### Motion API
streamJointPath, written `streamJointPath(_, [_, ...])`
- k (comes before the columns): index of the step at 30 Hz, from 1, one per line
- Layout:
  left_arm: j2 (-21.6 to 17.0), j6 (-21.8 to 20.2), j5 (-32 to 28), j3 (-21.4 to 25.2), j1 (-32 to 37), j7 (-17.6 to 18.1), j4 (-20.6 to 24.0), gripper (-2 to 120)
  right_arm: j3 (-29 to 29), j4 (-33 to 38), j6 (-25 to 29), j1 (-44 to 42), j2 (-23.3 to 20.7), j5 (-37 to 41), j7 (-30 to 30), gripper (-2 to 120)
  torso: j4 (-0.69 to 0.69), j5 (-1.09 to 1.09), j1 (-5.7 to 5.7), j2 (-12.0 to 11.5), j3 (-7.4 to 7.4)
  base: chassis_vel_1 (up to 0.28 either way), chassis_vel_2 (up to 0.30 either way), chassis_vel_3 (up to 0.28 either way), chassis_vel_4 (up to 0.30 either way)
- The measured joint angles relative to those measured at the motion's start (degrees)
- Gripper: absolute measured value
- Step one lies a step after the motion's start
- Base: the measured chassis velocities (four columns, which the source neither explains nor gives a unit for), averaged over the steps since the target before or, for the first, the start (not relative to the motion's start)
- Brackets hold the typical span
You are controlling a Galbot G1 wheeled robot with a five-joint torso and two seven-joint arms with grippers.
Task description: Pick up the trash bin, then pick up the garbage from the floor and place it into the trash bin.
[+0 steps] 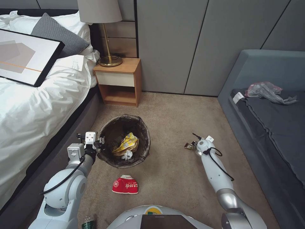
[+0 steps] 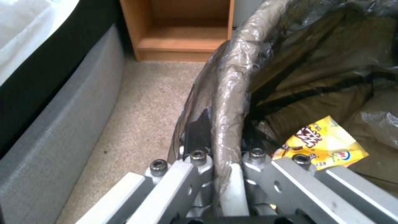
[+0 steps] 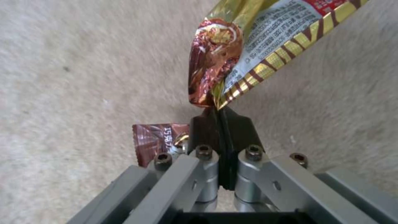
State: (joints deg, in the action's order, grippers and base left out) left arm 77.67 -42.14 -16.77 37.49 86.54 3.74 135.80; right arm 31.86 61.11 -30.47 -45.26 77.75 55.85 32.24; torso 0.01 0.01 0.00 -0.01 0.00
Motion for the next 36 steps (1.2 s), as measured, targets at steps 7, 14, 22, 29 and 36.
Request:
streamJointPath(7, [-0.07, 0.0, -0.11, 0.28, -0.05, 0.0, 0.02, 0, 0.75, 11.17, -1.89, -4.16, -1.23, 1.37, 1.52, 0, -0.01, 0.0, 0.0, 0.0, 0.0, 0.0, 0.0, 0.0, 0.0])
streamJointPath(14, [-0.1, 0.0, -0.56, 0.21, -0.07, 0.29, 0.32, 0, 0.62, 37.53, -6.3, -11.25, -6.26, 3.57, 2.5, 0, -0.01, -0.02, 0.0, 0.0, -0.01, 0.0, 0.0, 0.0, 0.0])
streamJointPath(22, [-0.08, 0.0, -0.1, -0.8, 0.08, 0.32, 0.59, 0, -10.12, 67.12, -8.46, -7.73, -25.26, 7.47, 0.93, 0, 0.01, -0.01, 0.0, 0.01, -0.01, 0.0, 0.0, 0.0, 0.0])
streamJointPath(29, [-0.05, 0.0, 0.3, -0.92, 0.15, 0.16, 0.58, 0, -13.76, 69.65, -8.01, -4.36, -28.9, 7.12, -2.46, 0, 0.01, -0.02, 0.0, 0.01, -0.01, 0.0, 0.0, 0.0, 0.0])
streamJointPath(36, [0.48, 0.0, 1.02, -1.58, 0.09, -0.06, 0.19, 0, -22.52, 70.0, -5.21, 3.73, -35.48, 2.08, -14.24, 0, -0.01, -0.01, 0.0, 0.01, 0.0, 0.0, 0.0, 0.0, 0.0])
